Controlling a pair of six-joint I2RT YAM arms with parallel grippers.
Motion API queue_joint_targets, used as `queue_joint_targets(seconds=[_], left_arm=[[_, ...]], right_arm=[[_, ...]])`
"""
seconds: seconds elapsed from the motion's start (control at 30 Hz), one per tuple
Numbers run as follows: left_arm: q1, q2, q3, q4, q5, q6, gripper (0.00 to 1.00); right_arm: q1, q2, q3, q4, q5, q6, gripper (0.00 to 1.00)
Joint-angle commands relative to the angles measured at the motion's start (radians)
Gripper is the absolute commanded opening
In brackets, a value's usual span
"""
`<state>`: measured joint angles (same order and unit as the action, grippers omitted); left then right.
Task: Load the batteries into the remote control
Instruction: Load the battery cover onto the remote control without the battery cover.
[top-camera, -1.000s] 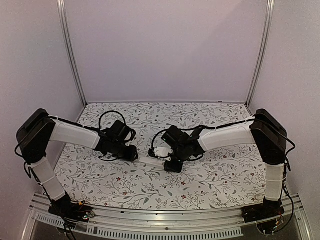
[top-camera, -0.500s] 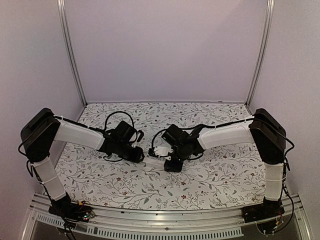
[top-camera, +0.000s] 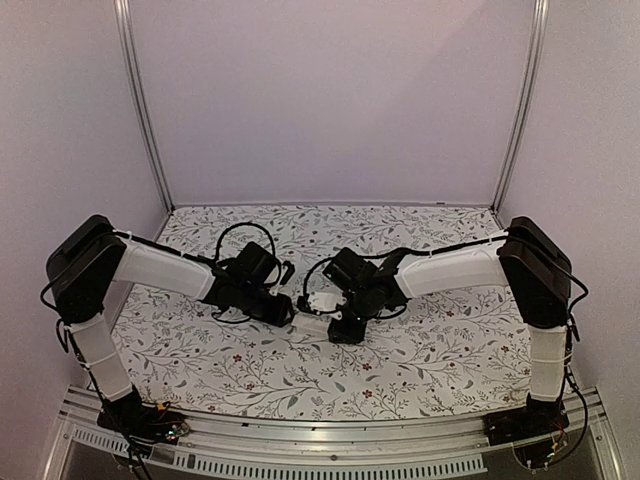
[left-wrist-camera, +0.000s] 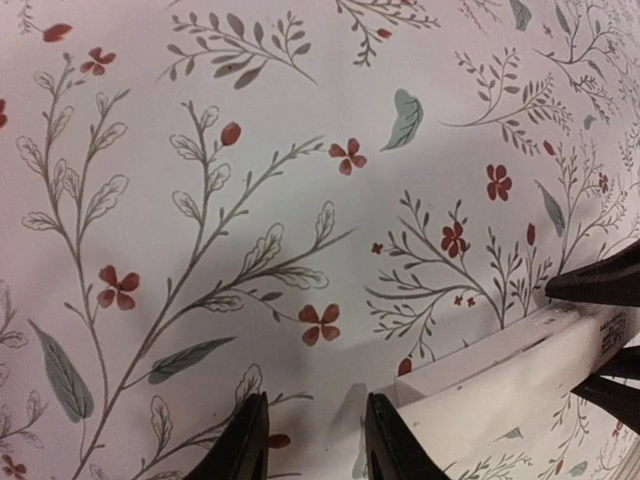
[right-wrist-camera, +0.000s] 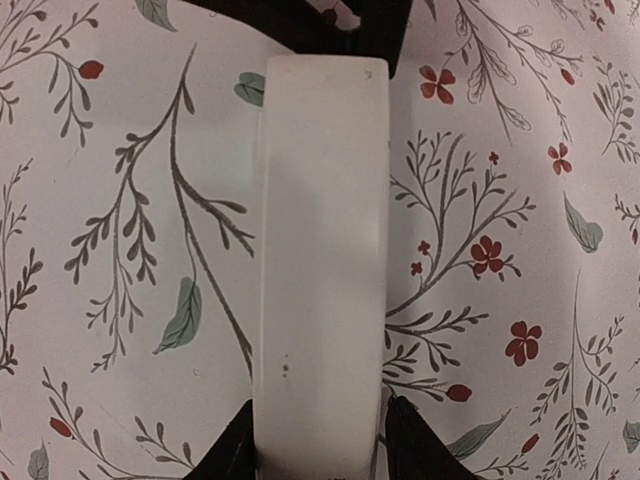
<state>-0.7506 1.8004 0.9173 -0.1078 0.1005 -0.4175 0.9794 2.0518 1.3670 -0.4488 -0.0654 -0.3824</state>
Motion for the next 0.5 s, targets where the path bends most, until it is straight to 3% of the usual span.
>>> queue_joint_targets(seconds=[0.0, 0.13, 0.47], left_arm=[[-0.02, 0.017, 0.009, -0.014, 0.004, 0.009, 0.35], [-0.002, -0.01, 0.008, -0.045, -0.029, 0.004, 0.41], [0.061, -0.102, -0.014, -0.082, -0.063, 0.005, 0.65]], right_arm=[[-0.008, 0.046, -0.003, -0.054, 0.013, -0.004, 0.42], [-0.01, 0.028, -0.009, -0.054, 0.021, -0.002, 0.43], [-0.027, -0.064, -0.051, -0.03, 0.003, 0.022, 0.61]])
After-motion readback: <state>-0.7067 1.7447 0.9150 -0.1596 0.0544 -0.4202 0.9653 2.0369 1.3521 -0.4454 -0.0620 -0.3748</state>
